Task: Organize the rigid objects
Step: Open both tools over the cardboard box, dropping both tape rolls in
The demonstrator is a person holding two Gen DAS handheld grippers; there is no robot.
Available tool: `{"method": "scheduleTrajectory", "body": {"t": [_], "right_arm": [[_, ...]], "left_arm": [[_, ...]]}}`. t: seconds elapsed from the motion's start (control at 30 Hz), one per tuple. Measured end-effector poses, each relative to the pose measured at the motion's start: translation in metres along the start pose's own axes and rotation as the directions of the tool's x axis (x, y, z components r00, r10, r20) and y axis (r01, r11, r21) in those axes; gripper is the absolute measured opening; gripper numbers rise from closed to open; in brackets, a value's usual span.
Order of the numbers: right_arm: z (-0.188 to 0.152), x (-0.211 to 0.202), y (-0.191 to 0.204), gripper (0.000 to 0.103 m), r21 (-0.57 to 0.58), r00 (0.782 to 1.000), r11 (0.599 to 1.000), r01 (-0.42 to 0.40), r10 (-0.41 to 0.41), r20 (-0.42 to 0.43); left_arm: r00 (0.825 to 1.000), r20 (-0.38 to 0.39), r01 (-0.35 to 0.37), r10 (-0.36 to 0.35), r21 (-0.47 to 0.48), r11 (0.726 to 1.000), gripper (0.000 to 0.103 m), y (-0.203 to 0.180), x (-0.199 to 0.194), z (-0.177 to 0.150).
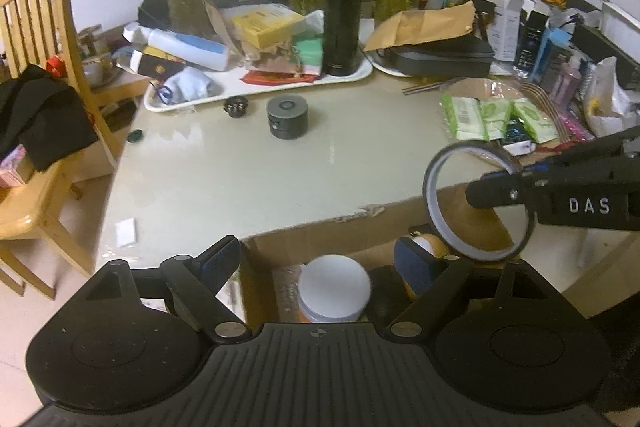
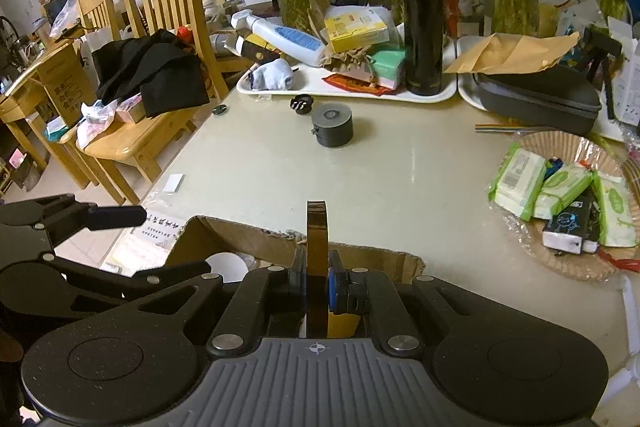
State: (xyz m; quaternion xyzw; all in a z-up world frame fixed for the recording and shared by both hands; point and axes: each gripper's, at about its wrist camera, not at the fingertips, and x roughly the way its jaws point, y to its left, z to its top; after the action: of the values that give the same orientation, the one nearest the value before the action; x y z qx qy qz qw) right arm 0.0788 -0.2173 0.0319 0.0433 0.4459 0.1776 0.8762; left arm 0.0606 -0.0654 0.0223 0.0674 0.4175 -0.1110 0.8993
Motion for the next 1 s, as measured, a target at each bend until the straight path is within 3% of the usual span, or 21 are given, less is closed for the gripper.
{"method": "scheduleTrajectory", "body": {"t": [0.33,0.37,0.4,0.43,0.63,0.8,1.0], "right_arm": [[0.000,0.011,0.005,0.014,0.014,0.997,0.998,-0.054,0.055,-0.049],[-0.001,0.013,0.007,0.019,0.001,0.998,0.999,-0.041,0.041,-0.056],[-0.001,0.015,0.009,0.041,-0.011,0.998,1.000,-0.024,0.023,-0.063],[-0.001,0.015,0.012,0.054,-0.024,0.998,1.000,-0.011,0.010,-0.063],[0.000,0.014,0.008,0.089,-0.033,0.994,0.994,0.101,-0.102,-0.034],[0.001,0.016,0.007,0.099,-0.058,0.988,0.987,0.148,-0.151,-0.042],[0.000,0.019,0.010,0.100,-0.091,0.979,0.978,0.189,-0.195,-0.060]], "left_arm": [[1.000,0.009,-0.020,0.020,-0.022,1.000,0.085,0.006,-0.005,0.004],[1.000,0.008,-0.023,0.024,-0.024,0.999,0.085,0.006,-0.005,0.004],[1.000,0.009,-0.024,0.024,-0.025,0.999,0.085,0.006,-0.006,0.004],[1.000,0.011,-0.026,0.026,-0.028,0.999,0.085,0.006,-0.007,0.004],[1.000,-0.001,0.005,-0.005,-0.078,0.997,0.085,0.013,-0.008,0.006],[1.000,-0.014,-0.001,0.000,-0.096,0.995,0.085,0.015,-0.007,0.007],[1.000,-0.026,-0.008,0.005,-0.119,0.993,0.085,0.020,-0.006,0.007]]}}
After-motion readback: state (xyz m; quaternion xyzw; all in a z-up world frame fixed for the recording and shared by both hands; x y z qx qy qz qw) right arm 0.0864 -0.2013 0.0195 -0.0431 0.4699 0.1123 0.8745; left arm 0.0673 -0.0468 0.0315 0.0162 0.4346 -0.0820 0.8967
